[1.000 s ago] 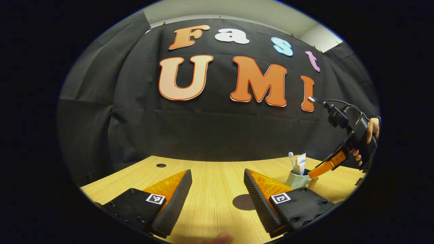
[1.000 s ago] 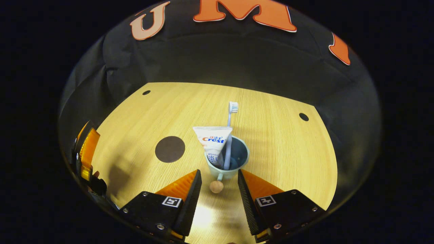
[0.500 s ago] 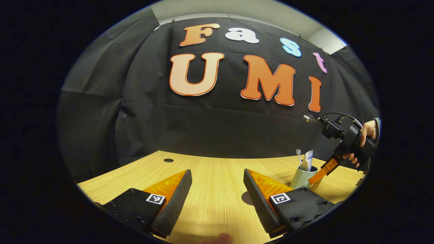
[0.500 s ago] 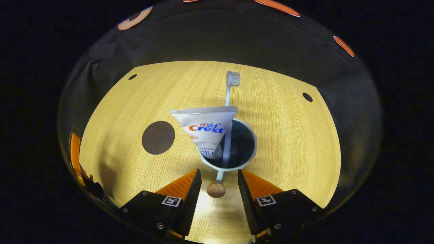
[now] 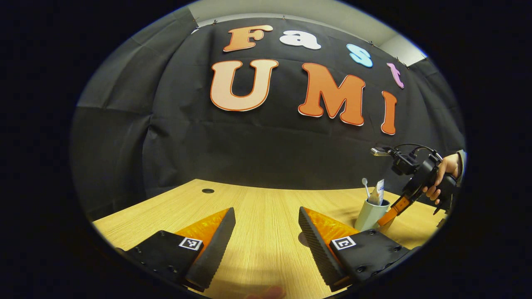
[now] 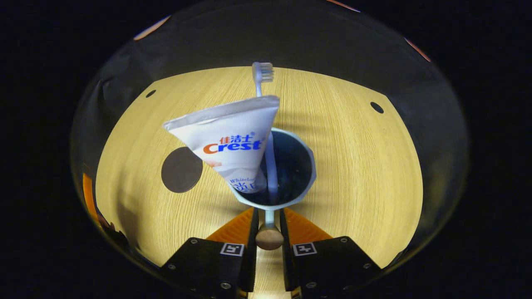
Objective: Put the toothbrush and toothpaste on the desktop into the cup, then pick up the cup and place it on the coaster on the desktop.
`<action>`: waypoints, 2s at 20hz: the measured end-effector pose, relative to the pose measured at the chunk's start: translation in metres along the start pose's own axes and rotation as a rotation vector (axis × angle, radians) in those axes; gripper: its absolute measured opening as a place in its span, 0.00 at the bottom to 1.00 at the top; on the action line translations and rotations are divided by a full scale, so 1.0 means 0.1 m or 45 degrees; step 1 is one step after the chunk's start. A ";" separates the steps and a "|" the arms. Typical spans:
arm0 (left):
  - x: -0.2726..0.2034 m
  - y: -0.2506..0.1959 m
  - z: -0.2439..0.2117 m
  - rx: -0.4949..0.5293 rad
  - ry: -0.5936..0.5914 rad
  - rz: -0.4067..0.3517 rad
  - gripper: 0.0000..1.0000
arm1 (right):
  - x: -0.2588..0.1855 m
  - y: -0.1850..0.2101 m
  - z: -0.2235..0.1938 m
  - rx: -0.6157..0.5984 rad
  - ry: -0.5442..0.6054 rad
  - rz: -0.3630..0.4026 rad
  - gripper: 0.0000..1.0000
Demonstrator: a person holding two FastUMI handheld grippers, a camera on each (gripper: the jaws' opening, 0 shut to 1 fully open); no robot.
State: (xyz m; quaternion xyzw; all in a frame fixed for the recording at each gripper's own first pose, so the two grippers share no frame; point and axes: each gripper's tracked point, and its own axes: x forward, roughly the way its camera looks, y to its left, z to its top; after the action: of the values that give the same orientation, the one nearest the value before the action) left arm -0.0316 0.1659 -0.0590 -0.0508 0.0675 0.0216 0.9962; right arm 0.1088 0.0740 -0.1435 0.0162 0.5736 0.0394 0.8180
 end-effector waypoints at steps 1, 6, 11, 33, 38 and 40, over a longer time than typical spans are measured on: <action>0.00 0.00 0.00 0.003 0.001 -0.001 0.97 | 0.01 -0.01 0.02 0.010 -0.011 0.005 0.27; -0.02 -0.02 0.02 0.014 0.006 -0.001 0.97 | 0.03 -0.02 0.03 -0.015 -0.038 -0.005 0.23; -0.08 -0.06 0.09 0.057 -0.011 0.001 0.97 | 0.03 0.00 0.07 -0.041 -0.079 0.014 0.21; -0.26 0.16 0.08 0.089 -0.007 0.062 0.97 | 0.03 0.07 0.24 -0.253 -0.226 0.183 0.21; -0.27 0.25 0.05 0.080 -0.002 0.081 0.96 | 0.04 0.07 0.29 -0.302 -0.245 0.197 0.21; -0.26 0.30 0.04 0.080 0.002 0.086 0.96 | 0.03 0.06 0.29 -0.317 -0.238 0.194 0.21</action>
State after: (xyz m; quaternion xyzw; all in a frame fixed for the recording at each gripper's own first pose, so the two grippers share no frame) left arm -0.0580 0.1948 -0.0549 -0.0173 0.0707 0.0530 0.9959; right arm 0.1369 0.0809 -0.1364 -0.0382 0.4829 0.1705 0.8580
